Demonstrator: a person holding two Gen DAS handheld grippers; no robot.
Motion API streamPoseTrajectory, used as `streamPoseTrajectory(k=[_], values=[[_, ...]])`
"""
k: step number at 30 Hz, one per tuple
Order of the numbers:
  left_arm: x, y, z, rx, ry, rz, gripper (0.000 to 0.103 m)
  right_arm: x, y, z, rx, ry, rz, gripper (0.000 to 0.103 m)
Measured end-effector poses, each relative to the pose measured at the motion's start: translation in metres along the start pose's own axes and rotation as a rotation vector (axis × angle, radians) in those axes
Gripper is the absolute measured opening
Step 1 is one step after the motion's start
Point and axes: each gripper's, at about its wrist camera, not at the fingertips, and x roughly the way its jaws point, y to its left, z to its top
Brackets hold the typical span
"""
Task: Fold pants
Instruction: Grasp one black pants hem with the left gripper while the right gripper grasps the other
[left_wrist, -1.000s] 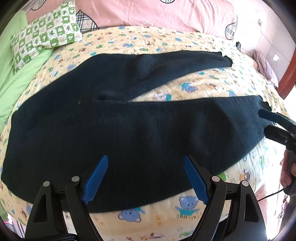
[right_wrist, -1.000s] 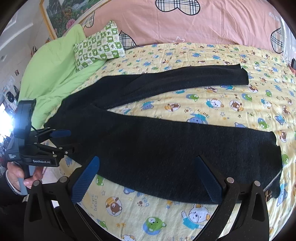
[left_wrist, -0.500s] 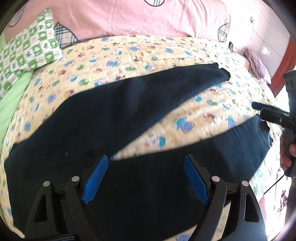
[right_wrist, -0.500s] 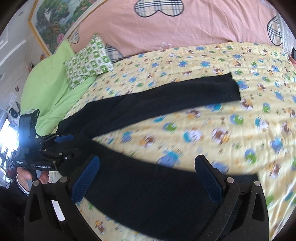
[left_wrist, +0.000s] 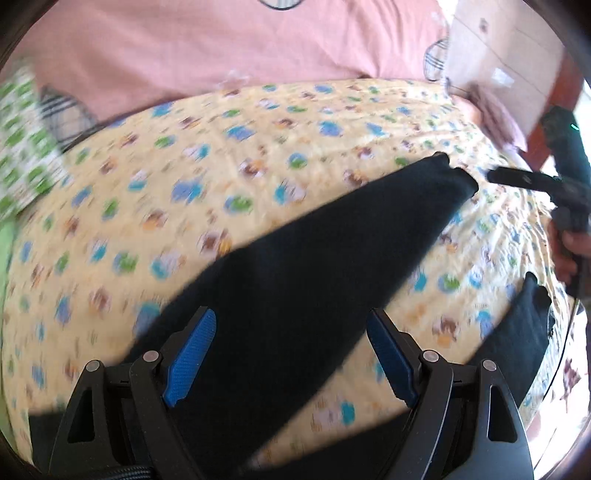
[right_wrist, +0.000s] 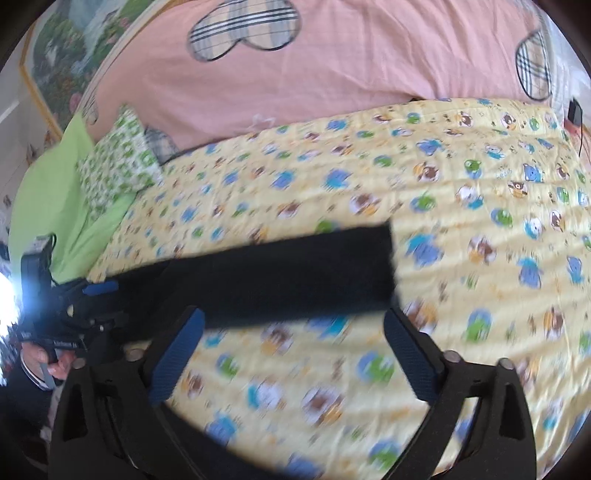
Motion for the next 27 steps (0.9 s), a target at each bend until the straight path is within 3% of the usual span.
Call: streamPoseTrajectory(k=[3,8,13,15,18,19,20,22,23,27], values=[[0.019,0.008,0.022,0.035,0.024,-0.056,0.084,0.014,-0.025,0.021,0.065,0.006,-0.003,0.081],[0.055,0.017,0.049,0.094,0.089,-0.143,0.084,0.038,-0.05,0.047,0.095,0.039,-0.028,0.075],[0.089,0.023,0.06,0.113,0.146,-0.104,0.084,0.065,-0.055,0.061,0.088,0.108,-0.016,0.072],[0.1,0.025,0.062,0.115,0.18,-0.126,0.082,0.073,-0.055,0.062,0.084,0.132,-0.009,0.055],[0.108,0.022,0.062,0.123,0.211,-0.163,0.064,0.081,-0.052,0.061,0.064,0.154,-0.008,0.032],[0.107,0.017,0.061,0.139,0.218,-0.189,0.051,0.081,-0.05,0.06,0.051,0.152,-0.01,0.026],[0.105,0.014,0.06,0.148,0.219,-0.201,0.044,0.079,-0.05,0.061,0.048,0.146,-0.003,0.015],[0.098,0.004,0.058,0.181,0.205,-0.207,0.011,0.072,-0.05,0.061,0.049,0.12,0.016,0.011],[0.094,0.001,0.056,0.187,0.199,-0.209,0.005,0.068,-0.049,0.061,0.044,0.108,0.021,0.009],[0.06,-0.009,0.045,0.186,0.138,-0.236,0.005,0.046,-0.047,0.058,0.031,0.06,0.05,0.007]])
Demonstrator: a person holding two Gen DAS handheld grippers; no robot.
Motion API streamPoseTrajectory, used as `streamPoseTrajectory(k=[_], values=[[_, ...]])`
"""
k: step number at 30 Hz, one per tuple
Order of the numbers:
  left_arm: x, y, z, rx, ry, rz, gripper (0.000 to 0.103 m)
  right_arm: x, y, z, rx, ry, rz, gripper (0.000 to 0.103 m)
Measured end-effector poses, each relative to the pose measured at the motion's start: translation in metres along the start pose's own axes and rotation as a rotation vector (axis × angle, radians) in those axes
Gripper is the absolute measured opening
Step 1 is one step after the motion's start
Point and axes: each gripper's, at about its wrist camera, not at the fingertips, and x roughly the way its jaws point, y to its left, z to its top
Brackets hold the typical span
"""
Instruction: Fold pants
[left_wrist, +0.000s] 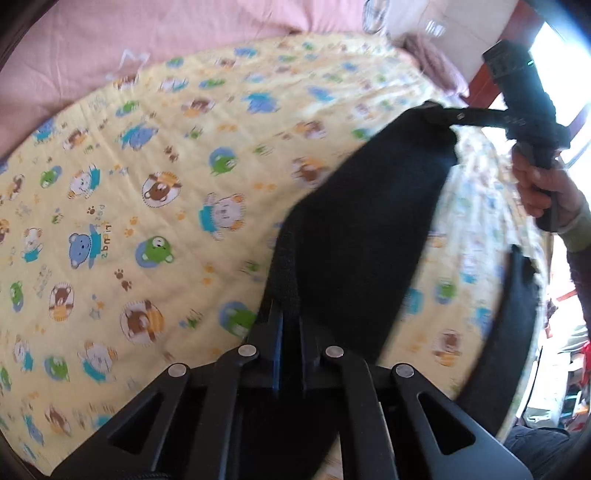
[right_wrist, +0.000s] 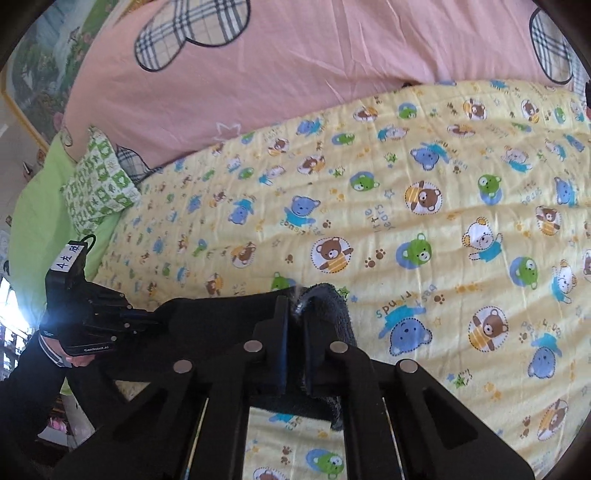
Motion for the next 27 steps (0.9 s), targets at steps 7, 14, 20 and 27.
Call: streamPoseTrajectory(k=[7,14,20,27], values=[[-0.049,-0.06,-0.041,0.046,-0.091,-0.05,0.004,-0.042,0.006,-0.04,-0.025,-0.051,0.034,0.007],[-0.065,-0.112,-0.086,0.048,-0.118,-0.075,0.004,-0.084,0.004,-0.098,-0.036,-0.098,0.04,0.006],[-0.071,-0.133,-0.116,0.019,-0.127,-0.099,0.004,-0.109,-0.004,-0.139,-0.018,-0.128,0.059,0.003],[-0.085,-0.147,-0.139,-0.001,-0.155,-0.123,0.004,-0.132,0.002,-0.175,-0.038,-0.181,0.083,0.003]])
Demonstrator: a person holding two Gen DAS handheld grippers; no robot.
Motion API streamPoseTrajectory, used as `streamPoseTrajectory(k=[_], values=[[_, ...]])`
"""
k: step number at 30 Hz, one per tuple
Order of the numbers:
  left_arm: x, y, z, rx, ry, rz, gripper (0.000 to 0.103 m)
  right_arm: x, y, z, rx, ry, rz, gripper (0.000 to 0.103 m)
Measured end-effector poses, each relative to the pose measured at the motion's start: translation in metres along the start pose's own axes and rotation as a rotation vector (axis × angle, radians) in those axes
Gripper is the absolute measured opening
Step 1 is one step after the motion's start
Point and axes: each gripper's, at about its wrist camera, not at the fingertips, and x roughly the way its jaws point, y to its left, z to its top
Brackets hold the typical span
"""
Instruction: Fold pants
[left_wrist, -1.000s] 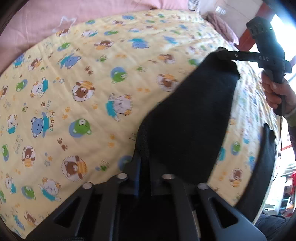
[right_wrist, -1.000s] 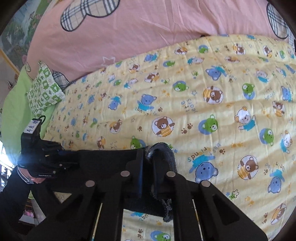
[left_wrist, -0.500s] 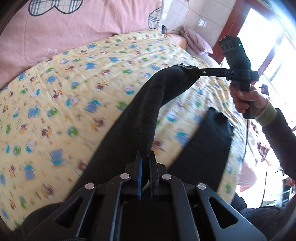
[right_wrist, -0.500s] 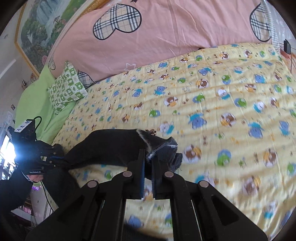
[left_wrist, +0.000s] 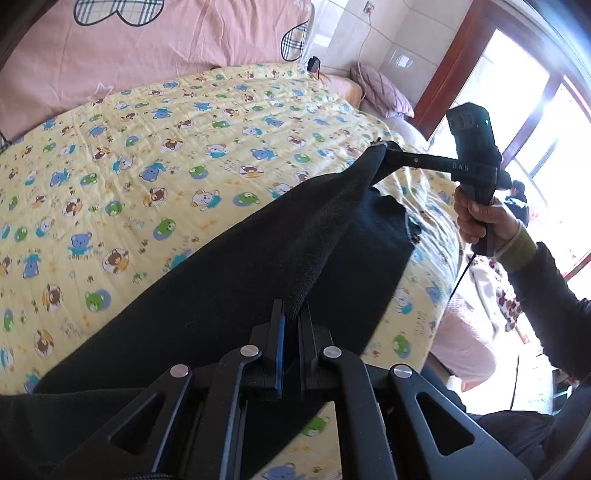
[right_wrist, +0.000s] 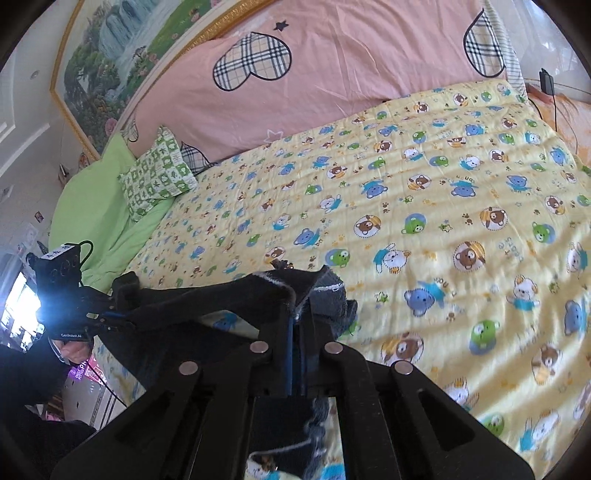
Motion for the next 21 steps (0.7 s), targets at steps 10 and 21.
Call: streamPoseTrajectory(k=[10,21], values=[[0.001,-0.026,-0.029,0.034,-0.002,-0.009,0.004,-0.024,0.007,-0.041,-0.051,-0.003,-0.014,0.003],[0.03,-0.03,-0.055,0.036,0.063,0.005,0.004,-0.019,0.004,-0.076,-0.047,0.068,-0.082,0.003]])
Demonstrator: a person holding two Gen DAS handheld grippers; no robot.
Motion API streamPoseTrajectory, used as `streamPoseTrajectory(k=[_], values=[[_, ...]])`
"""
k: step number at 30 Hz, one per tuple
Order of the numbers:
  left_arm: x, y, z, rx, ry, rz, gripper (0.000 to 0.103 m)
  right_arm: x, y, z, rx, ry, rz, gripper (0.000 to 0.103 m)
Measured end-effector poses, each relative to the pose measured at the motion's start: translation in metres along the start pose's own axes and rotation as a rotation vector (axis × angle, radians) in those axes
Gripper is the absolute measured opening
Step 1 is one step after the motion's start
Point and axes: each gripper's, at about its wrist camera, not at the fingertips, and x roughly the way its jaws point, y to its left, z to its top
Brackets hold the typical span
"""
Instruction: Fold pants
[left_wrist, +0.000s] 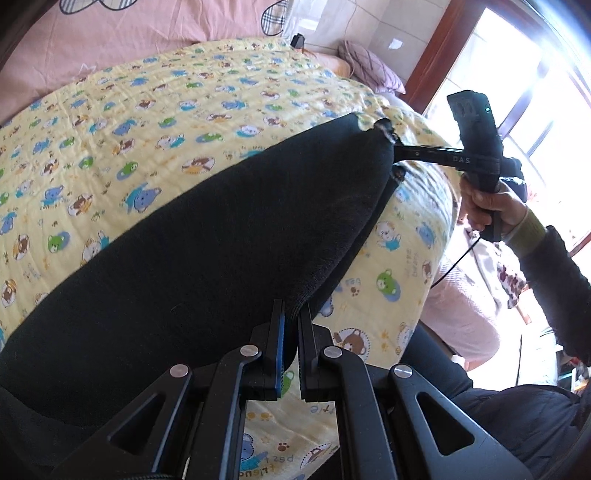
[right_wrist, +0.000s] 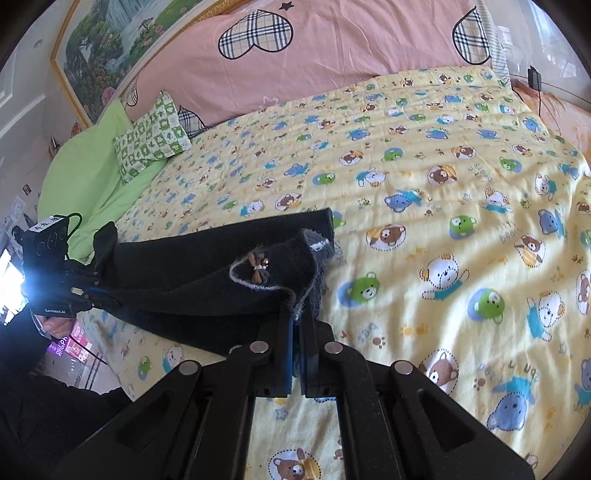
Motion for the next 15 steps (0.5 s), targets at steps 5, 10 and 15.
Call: streamPoseTrajectory(k=[5,10,15], values=[[0.007,0.003,-0.003,-0.019,0.007,-0.005,0.007,0.001,0.001,-0.006,0.009,0.01,-0.029,0.003],[0.002,0.003,-0.004,-0.026,-0.003,-0.013,0.04,-0.006,0.006,-0.009,0.02,0.023,-0.067,0.007],[-0.008,0.002,-0.014,-0.019,-0.02,0.024,0.044,-0.029,0.021,-0.01,0.03,-0.031,-0.103,0.009]])
